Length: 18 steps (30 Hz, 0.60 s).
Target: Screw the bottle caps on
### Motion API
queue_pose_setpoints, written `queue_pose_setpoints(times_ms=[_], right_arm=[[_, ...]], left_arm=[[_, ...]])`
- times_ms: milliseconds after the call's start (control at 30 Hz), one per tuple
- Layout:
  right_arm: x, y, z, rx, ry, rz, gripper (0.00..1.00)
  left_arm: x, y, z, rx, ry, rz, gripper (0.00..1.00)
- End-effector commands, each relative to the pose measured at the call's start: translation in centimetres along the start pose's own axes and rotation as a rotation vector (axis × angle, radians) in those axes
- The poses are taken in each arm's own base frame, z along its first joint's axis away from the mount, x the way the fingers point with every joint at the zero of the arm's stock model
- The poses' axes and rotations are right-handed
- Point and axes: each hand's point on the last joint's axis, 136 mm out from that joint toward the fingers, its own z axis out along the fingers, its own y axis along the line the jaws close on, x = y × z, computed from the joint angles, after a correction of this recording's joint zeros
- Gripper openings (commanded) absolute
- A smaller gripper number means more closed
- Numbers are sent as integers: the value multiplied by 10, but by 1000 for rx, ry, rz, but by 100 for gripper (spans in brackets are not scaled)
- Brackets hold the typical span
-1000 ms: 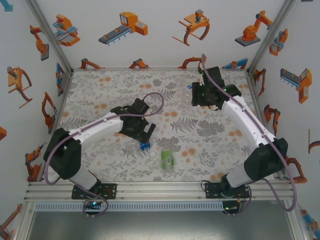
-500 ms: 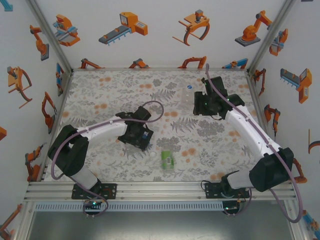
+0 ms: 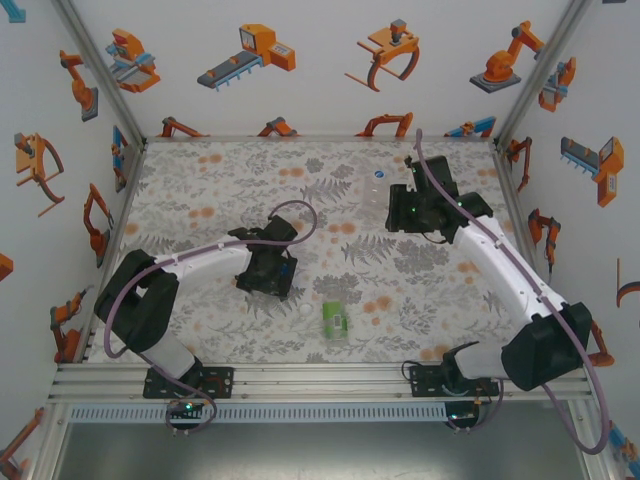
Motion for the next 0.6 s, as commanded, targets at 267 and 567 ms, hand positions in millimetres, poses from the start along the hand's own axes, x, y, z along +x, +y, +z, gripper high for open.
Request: queue_pose_setpoints(times_ms=[267, 567], right_arm=[[1, 2, -7, -19, -17, 24, 50], [1, 2, -8, -20, -16, 27, 50]], left_arm=[[0, 5, 4, 7, 3, -56, 63], [-4, 8, 3, 21, -3, -60, 52]])
